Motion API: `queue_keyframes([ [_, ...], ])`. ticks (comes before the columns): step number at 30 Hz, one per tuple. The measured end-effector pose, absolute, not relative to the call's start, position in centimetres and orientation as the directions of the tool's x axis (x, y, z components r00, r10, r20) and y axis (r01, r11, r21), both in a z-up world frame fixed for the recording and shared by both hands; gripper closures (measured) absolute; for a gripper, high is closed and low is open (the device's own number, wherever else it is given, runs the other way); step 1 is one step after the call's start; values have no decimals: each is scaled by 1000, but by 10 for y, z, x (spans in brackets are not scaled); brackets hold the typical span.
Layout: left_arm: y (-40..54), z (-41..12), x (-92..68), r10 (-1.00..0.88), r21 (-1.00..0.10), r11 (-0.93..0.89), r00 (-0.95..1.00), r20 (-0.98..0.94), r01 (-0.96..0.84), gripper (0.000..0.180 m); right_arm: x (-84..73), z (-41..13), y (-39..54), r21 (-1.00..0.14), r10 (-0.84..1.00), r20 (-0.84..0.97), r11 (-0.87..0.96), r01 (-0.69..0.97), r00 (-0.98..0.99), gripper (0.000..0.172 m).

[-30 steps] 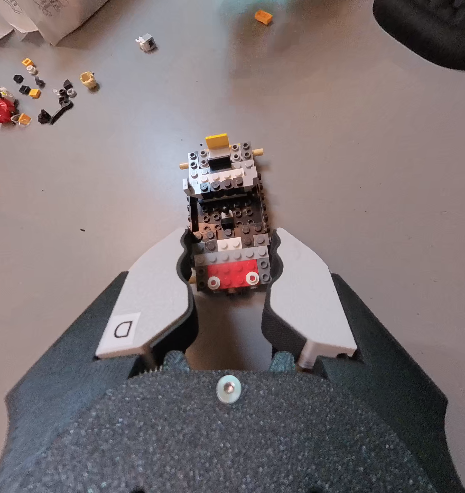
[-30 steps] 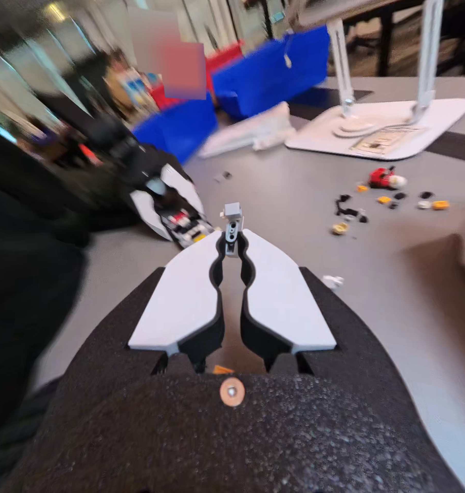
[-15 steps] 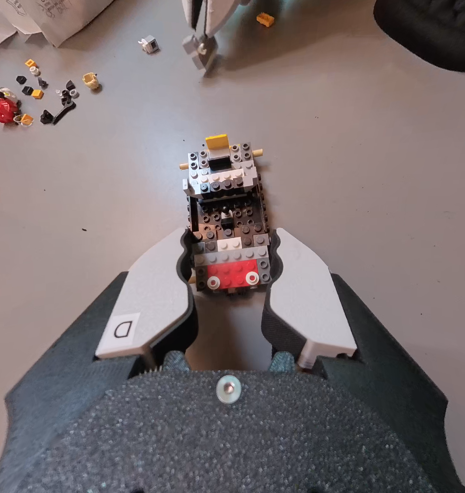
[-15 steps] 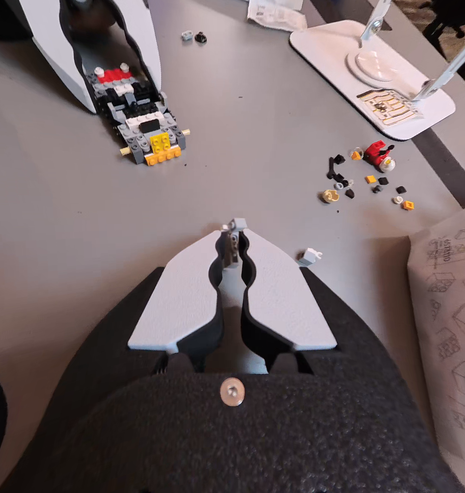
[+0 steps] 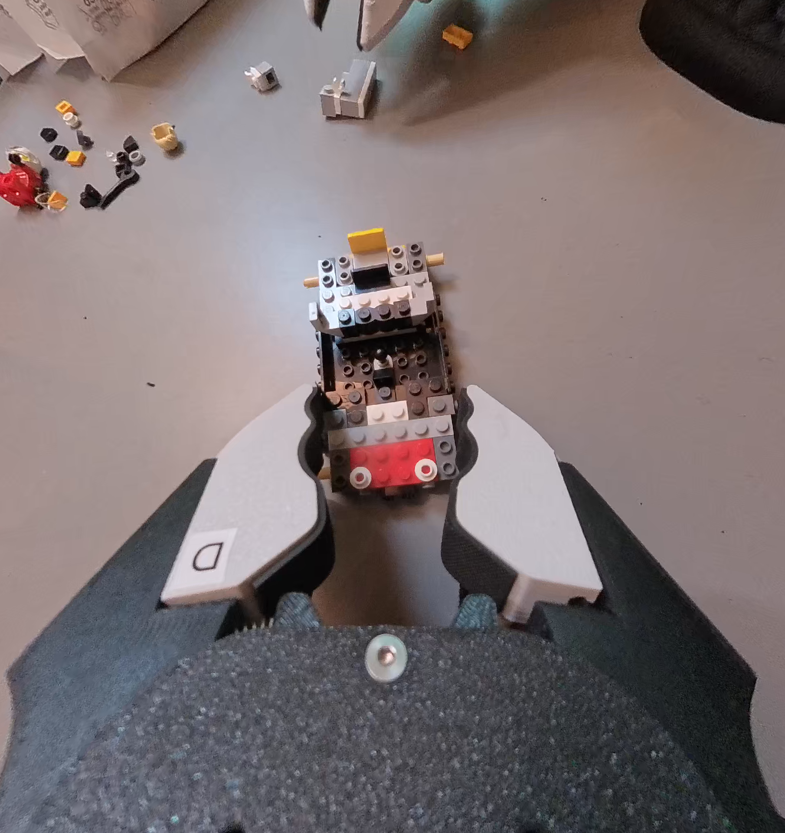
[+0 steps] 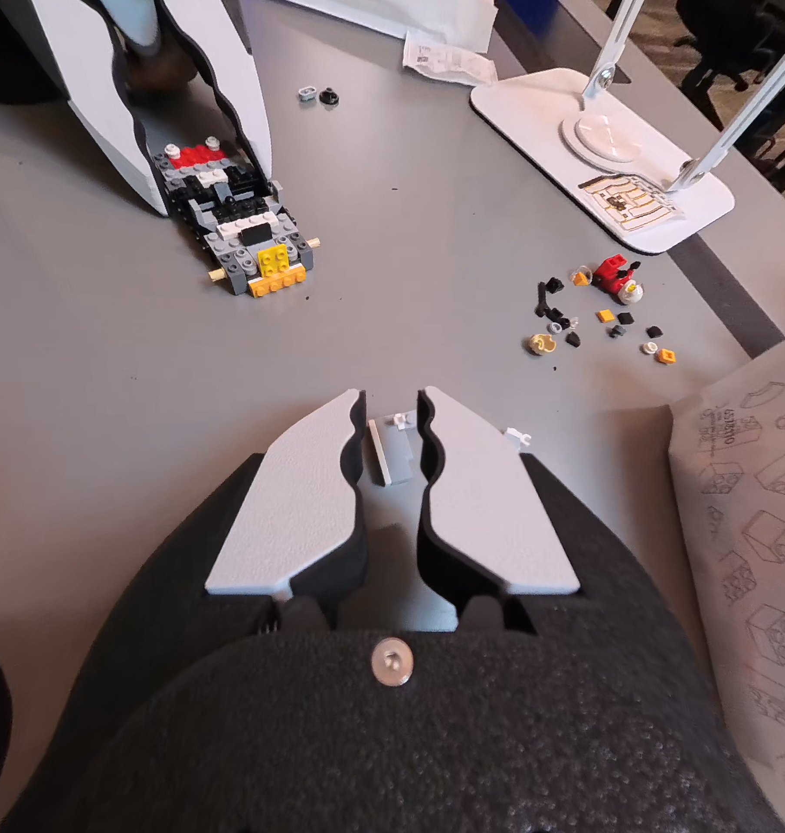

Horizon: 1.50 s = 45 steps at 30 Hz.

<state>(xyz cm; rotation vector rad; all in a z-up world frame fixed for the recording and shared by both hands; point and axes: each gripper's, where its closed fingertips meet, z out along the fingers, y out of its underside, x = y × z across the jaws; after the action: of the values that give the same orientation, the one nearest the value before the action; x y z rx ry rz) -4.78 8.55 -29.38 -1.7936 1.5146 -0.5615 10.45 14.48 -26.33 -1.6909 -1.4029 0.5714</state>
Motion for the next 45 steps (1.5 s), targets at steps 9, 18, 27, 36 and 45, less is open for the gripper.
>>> queue_keyframes([
  [9, 84, -293, -47, -971, -754, -42, 204, -122, -655, 119, 104, -262, 147, -834, 945, 149, -39, 550, 293, 144],
  [18, 86, -284, -48, -972, -791, -73, 222, -81, -608, 117, 106, -261, 152, -842, 935, 161, -37, 539, 315, 144],
  [27, 85, -293, -53, -974, -758, -94, 218, -65, -646, 120, 107, -262, 155, -841, 930, 167, -39, 540, 327, 144],
  [36, 85, -295, -54, -973, -746, -88, 216, -77, -661, 126, 107, -263, 156, -839, 927, 171, -40, 542, 333, 145],
  [45, 88, -291, -54, -960, -732, 12, 196, -198, -682, 125, 106, -261, 156, -846, 927, 169, -38, 532, 335, 146],
])
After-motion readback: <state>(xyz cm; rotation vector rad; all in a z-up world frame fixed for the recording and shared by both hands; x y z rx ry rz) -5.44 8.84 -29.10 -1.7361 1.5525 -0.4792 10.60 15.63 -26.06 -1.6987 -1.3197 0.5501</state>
